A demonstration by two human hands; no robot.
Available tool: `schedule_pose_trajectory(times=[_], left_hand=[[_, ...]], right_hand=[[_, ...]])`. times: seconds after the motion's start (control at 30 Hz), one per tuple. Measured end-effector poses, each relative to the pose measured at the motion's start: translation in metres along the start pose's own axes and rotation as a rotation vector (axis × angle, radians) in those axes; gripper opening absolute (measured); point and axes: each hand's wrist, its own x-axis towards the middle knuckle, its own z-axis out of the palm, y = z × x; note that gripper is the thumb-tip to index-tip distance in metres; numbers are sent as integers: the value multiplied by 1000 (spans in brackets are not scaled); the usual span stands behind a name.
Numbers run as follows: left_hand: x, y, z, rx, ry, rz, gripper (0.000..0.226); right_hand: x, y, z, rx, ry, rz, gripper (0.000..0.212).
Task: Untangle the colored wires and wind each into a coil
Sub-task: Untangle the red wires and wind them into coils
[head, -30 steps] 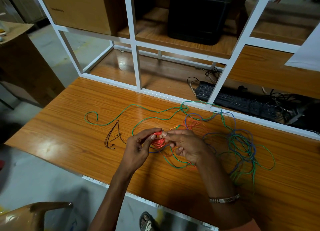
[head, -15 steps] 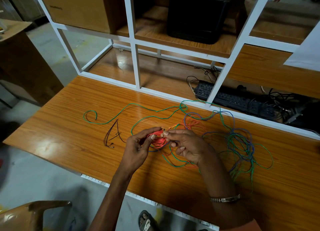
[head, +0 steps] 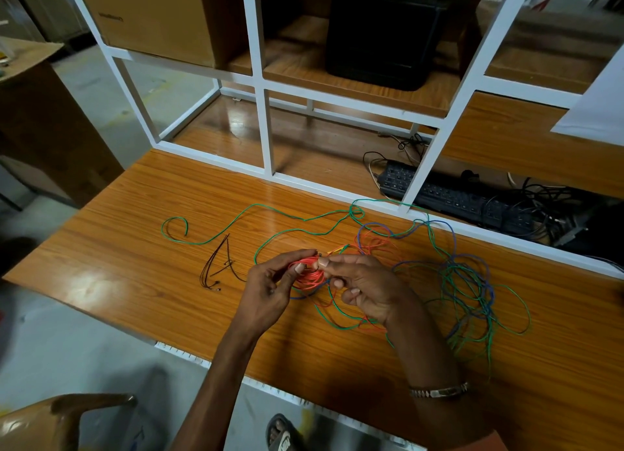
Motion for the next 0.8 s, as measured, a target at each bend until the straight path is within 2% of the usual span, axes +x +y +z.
schedule_pose_trajectory(times=[0.3,0.47,0.8], left_hand=[[-1,-3,-1,49,-10,8,26],[-4,-7,2,53,4,2,27],[-3,-2,7,-157,114,-106,32]], right_hand=[[4,-2,-3,-3,0,84,37],[4,-6,-1,-69,31,146,15],[5,3,7,-68,72,-73,20]])
